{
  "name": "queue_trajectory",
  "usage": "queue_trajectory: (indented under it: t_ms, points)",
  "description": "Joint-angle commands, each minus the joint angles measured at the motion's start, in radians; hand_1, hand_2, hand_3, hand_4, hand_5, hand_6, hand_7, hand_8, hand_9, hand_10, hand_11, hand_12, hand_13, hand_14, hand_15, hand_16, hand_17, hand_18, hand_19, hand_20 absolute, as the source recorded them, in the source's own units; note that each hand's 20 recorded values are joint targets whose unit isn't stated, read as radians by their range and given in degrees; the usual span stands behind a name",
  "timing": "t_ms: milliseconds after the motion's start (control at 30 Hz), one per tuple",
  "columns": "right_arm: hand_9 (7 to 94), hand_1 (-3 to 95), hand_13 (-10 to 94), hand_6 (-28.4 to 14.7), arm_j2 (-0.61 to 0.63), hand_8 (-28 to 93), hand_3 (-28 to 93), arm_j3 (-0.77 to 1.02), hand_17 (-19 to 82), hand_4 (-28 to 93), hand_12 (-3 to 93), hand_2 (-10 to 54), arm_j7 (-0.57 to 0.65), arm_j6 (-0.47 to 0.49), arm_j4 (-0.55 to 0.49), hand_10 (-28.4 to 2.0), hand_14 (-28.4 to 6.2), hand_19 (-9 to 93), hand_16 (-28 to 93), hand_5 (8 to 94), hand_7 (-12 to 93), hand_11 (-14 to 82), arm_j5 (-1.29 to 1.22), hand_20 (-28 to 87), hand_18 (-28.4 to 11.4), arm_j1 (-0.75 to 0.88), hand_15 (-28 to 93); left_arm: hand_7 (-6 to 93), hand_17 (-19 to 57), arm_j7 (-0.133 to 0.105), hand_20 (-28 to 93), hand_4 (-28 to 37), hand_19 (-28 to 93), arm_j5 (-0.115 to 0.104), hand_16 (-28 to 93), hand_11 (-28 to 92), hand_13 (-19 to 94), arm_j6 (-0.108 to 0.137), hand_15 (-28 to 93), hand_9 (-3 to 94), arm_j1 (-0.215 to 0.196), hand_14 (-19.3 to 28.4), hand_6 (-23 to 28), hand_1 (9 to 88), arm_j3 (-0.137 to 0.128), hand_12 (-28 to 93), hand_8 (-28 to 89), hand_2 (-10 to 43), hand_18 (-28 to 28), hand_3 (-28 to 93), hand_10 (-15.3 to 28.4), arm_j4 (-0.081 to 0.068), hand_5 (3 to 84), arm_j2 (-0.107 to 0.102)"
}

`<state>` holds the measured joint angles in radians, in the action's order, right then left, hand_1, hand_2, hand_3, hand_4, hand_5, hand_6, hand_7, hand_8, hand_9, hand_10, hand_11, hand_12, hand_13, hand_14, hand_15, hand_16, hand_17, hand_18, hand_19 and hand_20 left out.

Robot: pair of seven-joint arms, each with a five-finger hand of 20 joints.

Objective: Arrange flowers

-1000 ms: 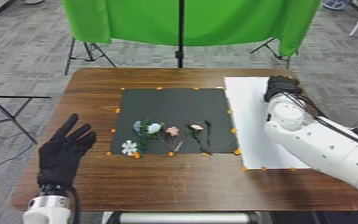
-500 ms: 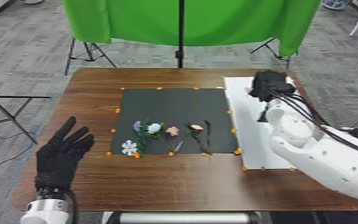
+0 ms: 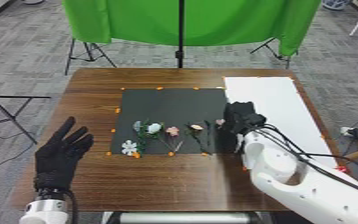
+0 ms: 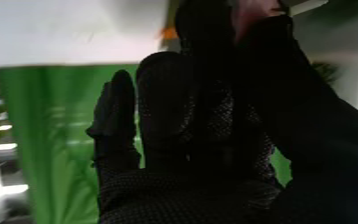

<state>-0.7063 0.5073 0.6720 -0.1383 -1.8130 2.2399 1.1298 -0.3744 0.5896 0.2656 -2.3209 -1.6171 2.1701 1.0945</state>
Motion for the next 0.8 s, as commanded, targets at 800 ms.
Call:
queue_trajectory:
  t_ms: [800]
  points:
    - [59.5,22.6,49,-0.7,0.016,-12,75,0.735,11,-28,15.6,-8.5,-0.168,0.008,-0.324,-14.4,-13.6,64,14,54.2,13,27.6,-0.580,40,-23.7,0.537,68,8.0,-3.8,-0.066,42,-27.9,51,-0.049,-11,25,23,0.044,61,35.7,0.002,28.4,8.3,21.5,0.051,11,-8,7.0,28.4,82,20.9,-0.024,36.2,-0.065]
